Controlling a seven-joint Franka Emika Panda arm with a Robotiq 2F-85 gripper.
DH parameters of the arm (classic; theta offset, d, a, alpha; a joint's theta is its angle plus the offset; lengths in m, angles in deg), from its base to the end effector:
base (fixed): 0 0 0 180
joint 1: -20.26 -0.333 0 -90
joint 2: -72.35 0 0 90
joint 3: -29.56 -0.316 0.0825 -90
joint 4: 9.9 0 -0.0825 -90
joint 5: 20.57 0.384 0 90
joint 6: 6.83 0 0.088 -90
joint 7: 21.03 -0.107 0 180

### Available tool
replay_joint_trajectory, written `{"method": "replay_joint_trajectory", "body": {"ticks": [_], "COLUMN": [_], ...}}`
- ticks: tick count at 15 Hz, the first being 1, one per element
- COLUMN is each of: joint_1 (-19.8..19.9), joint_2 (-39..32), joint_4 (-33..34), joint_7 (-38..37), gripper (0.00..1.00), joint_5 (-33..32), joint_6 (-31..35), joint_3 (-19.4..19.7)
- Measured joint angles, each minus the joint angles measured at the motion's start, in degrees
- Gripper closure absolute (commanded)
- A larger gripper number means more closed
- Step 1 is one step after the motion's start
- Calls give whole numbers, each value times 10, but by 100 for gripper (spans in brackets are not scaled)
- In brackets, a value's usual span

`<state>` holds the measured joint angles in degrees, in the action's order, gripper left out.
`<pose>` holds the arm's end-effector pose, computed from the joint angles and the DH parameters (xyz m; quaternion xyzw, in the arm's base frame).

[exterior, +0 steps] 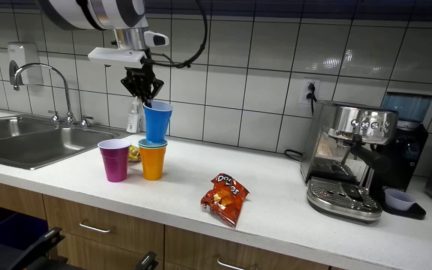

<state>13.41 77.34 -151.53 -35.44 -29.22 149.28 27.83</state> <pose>0.4903 0.0796 0.3606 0.9847 0.0129 0.1737 0.0086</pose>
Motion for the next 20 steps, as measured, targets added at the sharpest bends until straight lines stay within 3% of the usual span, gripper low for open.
{"method": "replay_joint_trajectory", "body": {"ticks": [9,10,11,13,20], "joint_1": [0,0,0,0,0], "joint_2": [-25,-27,-29,-31,-31], "joint_4": [0,0,0,0,0], "joint_7": [0,0,0,0,0], "gripper": [98,70,69,56,2], "joint_5": [-1,-1,-1,-1,1], "joint_6": [0,0,0,1,6], "joint_3": [0,0,0,0,0]}}
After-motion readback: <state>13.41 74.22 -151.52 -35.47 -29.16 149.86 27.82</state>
